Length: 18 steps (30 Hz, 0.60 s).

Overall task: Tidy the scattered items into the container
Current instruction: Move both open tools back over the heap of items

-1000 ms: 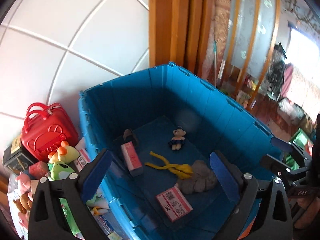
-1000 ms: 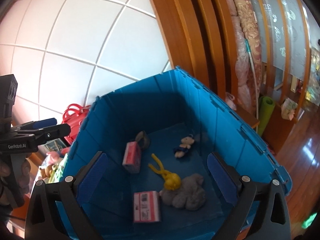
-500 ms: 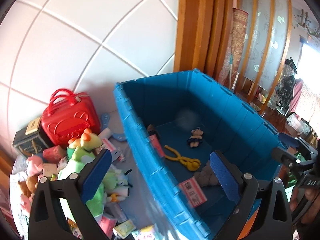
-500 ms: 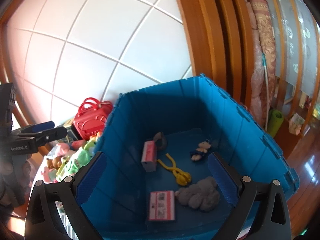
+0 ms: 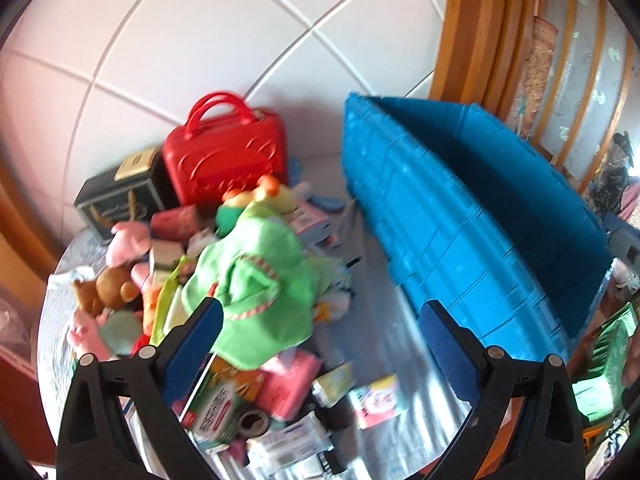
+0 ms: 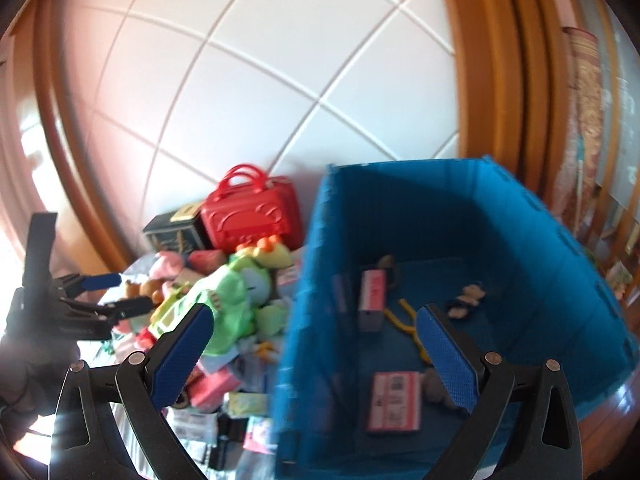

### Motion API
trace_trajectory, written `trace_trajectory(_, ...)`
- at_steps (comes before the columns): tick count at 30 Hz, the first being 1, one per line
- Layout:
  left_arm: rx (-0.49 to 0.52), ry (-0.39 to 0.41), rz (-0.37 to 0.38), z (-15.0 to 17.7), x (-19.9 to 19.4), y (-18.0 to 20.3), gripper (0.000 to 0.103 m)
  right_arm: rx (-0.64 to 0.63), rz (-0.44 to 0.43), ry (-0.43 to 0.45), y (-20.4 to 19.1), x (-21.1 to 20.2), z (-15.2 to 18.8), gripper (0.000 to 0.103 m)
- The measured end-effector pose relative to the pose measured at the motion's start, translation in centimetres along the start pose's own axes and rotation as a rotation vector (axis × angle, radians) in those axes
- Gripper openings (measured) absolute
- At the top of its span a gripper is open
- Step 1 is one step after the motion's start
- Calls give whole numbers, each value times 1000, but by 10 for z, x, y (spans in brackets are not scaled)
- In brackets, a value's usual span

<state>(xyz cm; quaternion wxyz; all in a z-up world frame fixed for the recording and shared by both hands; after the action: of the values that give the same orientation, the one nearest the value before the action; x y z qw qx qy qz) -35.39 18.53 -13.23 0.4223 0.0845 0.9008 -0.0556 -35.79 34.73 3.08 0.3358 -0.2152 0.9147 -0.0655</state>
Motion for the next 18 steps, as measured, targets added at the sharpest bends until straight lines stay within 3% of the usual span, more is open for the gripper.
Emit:
trace_trajectory(8, 14, -84, -52, 70, 12, -52, 100, -73, -62, -88, -75, 34, 45, 103)
trace_trajectory(18, 109, -209, -88, 154, 70, -86, 100, -142, -56, -251, -117, 94, 156, 103)
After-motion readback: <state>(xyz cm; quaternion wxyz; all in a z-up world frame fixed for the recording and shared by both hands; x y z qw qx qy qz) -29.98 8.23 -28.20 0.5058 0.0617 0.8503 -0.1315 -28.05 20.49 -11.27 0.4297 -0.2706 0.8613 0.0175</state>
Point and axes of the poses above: each gripper's, at about its wrist camera, not at the fingertips, and x roughly the way its jaws point, y to its right, z to its underside, the point moved 10 cm from there along x, roughly the way its jaws point, and after that the axes turned 8 degrees about x, right-handed, at the moved point
